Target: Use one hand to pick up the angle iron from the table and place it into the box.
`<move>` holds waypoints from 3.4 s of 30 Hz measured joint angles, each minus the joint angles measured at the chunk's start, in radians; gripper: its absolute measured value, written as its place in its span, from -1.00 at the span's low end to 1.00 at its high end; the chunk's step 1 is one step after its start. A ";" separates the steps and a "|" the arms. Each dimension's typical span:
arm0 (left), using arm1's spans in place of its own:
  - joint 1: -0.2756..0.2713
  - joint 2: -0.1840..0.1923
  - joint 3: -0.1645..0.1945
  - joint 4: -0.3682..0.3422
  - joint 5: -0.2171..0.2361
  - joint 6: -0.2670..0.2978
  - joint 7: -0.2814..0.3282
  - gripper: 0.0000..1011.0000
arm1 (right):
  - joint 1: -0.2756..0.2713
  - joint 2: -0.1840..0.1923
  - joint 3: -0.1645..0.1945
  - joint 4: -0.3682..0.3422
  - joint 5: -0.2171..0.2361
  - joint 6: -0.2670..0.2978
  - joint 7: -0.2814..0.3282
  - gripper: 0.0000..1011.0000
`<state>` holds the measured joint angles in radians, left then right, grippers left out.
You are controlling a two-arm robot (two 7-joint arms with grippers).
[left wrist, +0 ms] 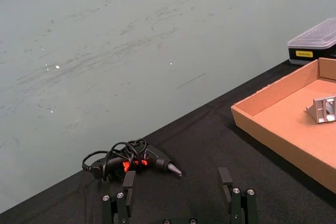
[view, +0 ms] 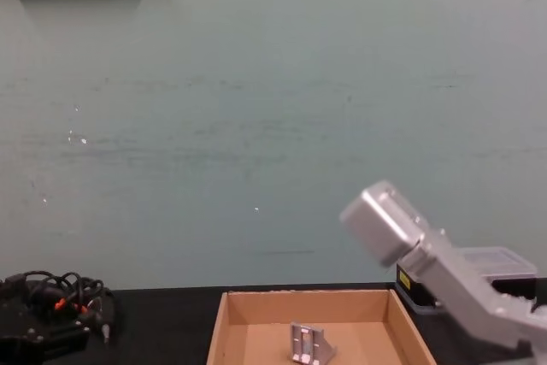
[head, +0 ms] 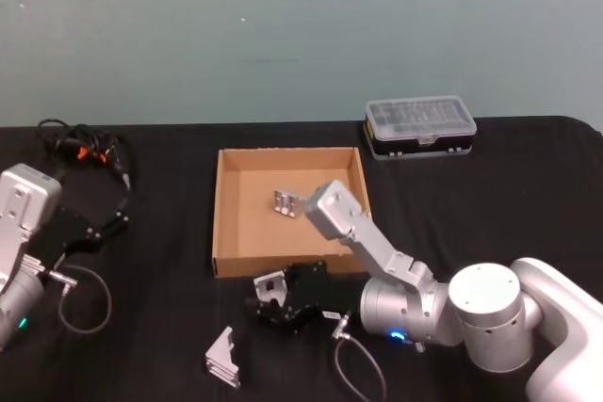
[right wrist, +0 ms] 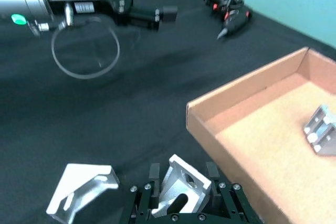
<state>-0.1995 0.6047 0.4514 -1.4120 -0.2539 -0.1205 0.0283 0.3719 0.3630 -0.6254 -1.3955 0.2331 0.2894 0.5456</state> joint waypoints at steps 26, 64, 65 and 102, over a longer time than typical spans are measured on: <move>0.000 0.000 0.000 0.000 0.000 0.000 0.000 0.98 | 0.099 -0.078 0.149 0.092 0.050 -0.008 -0.192 0.05; 0.000 0.000 0.000 0.000 0.000 0.000 0.000 0.98 | 0.178 -0.142 0.151 0.279 -0.060 0.078 -0.226 0.34; 0.000 0.000 0.000 0.000 0.000 0.000 0.000 0.98 | 0.178 -0.142 0.151 0.279 -0.060 0.078 -0.226 0.41; 0.000 0.000 0.000 0.000 0.000 0.000 0.000 0.98 | 0.011 -0.067 0.200 0.026 0.041 -0.057 -0.057 0.99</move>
<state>-0.1995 0.6047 0.4514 -1.4120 -0.2540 -0.1206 0.0283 0.3831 0.2959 -0.4256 -1.3695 0.2736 0.2329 0.4883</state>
